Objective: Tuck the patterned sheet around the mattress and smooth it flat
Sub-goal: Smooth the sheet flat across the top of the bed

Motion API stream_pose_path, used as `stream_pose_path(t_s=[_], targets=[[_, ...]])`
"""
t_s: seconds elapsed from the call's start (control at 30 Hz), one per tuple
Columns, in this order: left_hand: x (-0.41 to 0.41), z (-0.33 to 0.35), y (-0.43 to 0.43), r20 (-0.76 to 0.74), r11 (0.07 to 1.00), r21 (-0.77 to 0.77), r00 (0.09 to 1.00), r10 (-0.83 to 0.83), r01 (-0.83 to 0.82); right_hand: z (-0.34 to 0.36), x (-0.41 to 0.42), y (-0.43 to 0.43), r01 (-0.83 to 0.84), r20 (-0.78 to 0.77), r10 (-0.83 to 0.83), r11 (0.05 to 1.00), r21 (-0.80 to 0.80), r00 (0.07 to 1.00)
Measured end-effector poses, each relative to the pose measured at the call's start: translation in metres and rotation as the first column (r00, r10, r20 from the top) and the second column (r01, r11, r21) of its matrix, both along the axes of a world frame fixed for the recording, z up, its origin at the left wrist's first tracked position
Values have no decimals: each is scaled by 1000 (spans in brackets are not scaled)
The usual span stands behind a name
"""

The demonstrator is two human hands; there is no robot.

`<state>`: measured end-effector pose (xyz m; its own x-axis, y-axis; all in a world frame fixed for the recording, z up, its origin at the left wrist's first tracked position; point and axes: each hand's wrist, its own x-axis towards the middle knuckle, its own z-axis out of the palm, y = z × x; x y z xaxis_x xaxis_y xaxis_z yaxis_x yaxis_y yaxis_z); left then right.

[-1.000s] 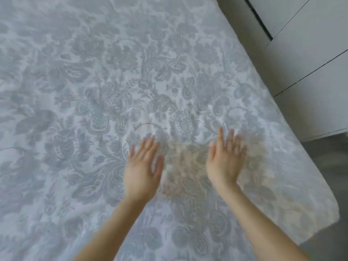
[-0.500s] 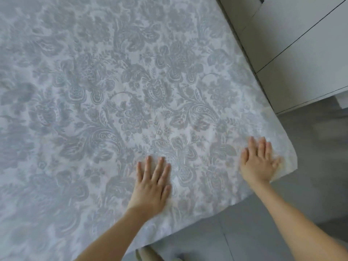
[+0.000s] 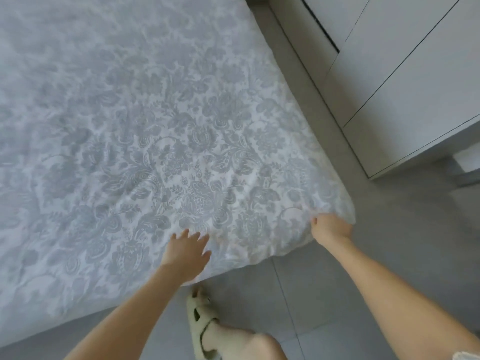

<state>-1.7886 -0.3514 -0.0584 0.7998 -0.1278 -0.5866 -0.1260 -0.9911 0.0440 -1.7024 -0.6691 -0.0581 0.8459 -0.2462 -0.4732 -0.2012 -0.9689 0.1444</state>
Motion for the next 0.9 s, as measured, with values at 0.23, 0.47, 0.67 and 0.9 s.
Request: stream_pose_path(t_s=[0.23,0.47,0.67,0.9], targets=[[34,113,-30,222,926,-210,907,358,-314,122,41,22,-249,201,204,940,234,958],[127,210,-85,318,758,-363,693,647,-542,216,127,-13,-517,330,406,752,409,852],[193,265,-149,333,522,-513,403,853,-681,287,216,-77,-680,405,548,558,475,732],[264,289,-191,347,400,-501,246,905,-767,325,324,-109,-771,428,660,398,497,617]])
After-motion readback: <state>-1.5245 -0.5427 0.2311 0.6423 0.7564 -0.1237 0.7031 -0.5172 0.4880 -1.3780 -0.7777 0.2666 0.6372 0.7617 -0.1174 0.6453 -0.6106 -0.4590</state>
